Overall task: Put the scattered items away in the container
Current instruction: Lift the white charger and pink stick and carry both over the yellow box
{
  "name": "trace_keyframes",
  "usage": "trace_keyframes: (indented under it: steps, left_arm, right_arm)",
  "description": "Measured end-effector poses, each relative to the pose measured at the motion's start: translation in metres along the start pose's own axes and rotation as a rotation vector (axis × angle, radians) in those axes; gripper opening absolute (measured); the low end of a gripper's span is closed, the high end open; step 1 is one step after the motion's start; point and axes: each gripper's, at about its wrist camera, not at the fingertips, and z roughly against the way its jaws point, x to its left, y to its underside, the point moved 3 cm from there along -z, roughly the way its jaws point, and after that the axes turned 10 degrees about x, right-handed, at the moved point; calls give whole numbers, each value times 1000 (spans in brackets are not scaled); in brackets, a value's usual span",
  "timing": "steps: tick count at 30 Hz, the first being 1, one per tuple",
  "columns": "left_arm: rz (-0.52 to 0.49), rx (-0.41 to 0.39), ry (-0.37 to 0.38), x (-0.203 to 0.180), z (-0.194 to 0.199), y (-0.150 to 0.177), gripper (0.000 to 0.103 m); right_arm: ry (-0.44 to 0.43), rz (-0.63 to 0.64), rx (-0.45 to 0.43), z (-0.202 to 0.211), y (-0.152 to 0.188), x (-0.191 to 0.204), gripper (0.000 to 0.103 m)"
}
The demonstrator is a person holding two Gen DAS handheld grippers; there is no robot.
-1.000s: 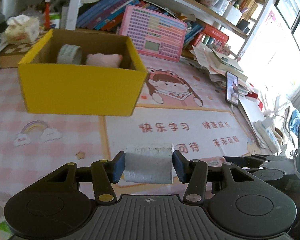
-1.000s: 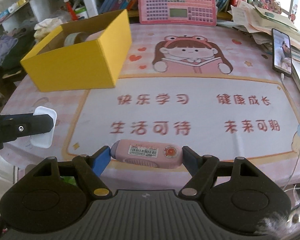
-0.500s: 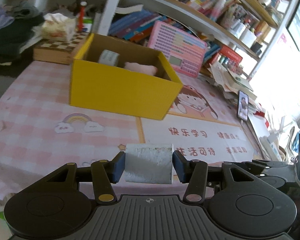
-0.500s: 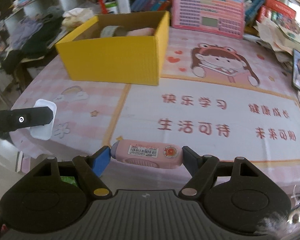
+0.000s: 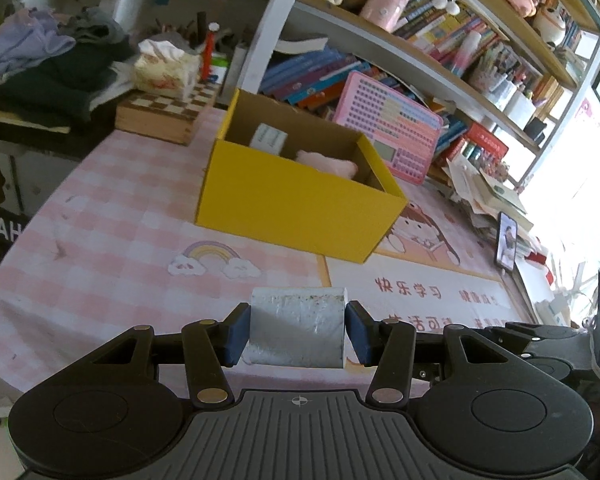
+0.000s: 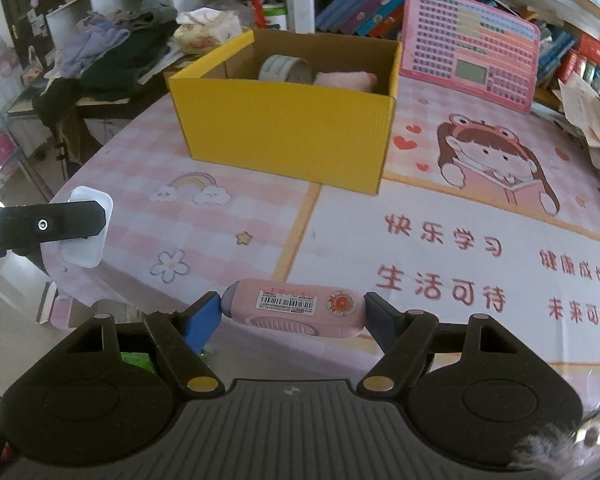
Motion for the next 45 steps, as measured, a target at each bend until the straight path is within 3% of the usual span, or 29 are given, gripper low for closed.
trace_keyframes:
  steps: [12, 25, 32, 38, 41, 45]
  left_arm:
    - [54, -25, -14, 16, 4, -3, 50]
    - [41, -35, -31, 2, -18, -24, 50]
    - [-6, -98, -68, -7, -27, -61, 50]
    - [-42, -173, -83, -13, -39, -119, 50]
    - [-68, -187, -96, -18, -49, -145, 50]
    - [-57, -149, -119, -14, -75, -169, 50]
  right_arm:
    - [-25, 78, -20, -3, -19, 18, 75]
    - [-53, 78, -41, -15, -47, -10, 75]
    - [-65, 85, -170, -2, -96, -33, 75]
    - [-66, 103, -253, 0, -153, -41, 75]
    - [-65, 131, -262, -10, -173, -40, 75]
    - [-95, 93, -217, -38, -193, -42, 75]
